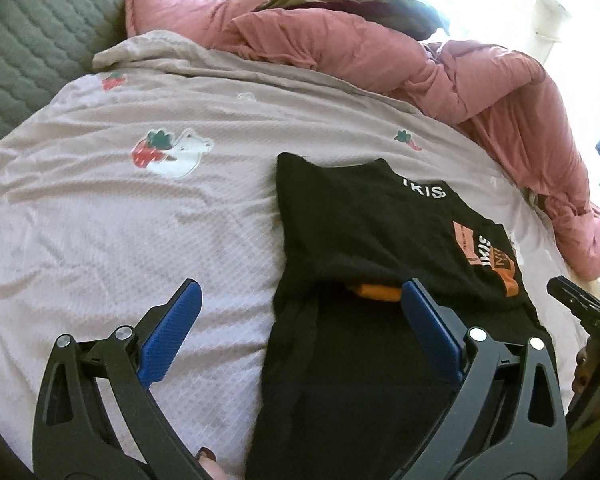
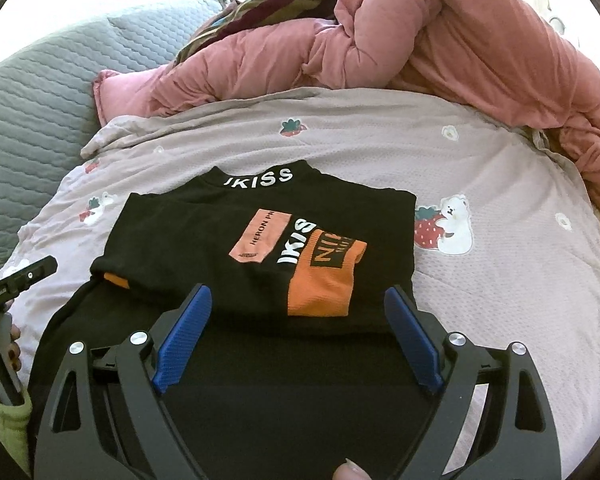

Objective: Fold small clothes

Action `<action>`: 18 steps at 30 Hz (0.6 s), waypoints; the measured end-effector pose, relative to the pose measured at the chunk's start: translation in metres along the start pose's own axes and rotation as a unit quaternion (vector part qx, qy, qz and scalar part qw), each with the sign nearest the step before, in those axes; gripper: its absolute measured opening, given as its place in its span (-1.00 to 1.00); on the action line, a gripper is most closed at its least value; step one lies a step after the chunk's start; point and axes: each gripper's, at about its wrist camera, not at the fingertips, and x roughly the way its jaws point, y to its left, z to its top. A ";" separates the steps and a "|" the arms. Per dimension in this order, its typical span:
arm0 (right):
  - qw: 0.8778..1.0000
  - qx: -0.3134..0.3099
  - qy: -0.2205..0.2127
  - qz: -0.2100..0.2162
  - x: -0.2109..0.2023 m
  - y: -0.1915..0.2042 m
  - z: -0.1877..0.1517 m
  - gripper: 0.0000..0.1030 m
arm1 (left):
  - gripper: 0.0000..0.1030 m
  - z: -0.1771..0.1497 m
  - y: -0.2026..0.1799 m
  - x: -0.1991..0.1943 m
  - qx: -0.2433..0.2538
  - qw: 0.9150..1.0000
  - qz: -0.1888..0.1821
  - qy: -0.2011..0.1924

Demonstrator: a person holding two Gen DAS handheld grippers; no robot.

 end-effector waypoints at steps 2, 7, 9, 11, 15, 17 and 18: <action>1.000 -0.004 -0.001 0.002 -0.005 0.001 -0.001 0.69 | 0.81 -0.002 0.003 -0.003 -0.005 1.000 -0.002 -0.001; 1.000 -0.013 -0.003 0.004 -0.015 0.004 -0.006 0.70 | 0.81 -0.010 0.006 -0.009 -0.004 1.000 0.000 0.002; 1.000 -0.015 -0.004 0.005 -0.019 0.004 -0.008 0.70 | 0.81 -0.015 0.006 -0.010 -0.001 1.000 0.003 0.009; 1.000 -0.015 -0.005 0.006 -0.023 0.003 -0.010 0.70 | 0.81 -0.019 0.007 -0.013 0.000 1.000 0.005 0.010; 1.000 -0.015 -0.006 0.008 -0.028 0.002 -0.013 0.70 | 0.81 -0.026 0.009 -0.020 0.002 1.000 0.009 0.009; 1.000 -0.016 -0.007 0.009 -0.031 0.002 -0.015 0.70 | 0.81 -0.029 0.009 -0.023 0.004 1.000 0.012 0.012; 1.000 -0.017 -0.008 0.010 -0.033 0.001 -0.016 0.70 | 0.81 -0.031 0.009 -0.024 0.005 1.000 0.014 0.013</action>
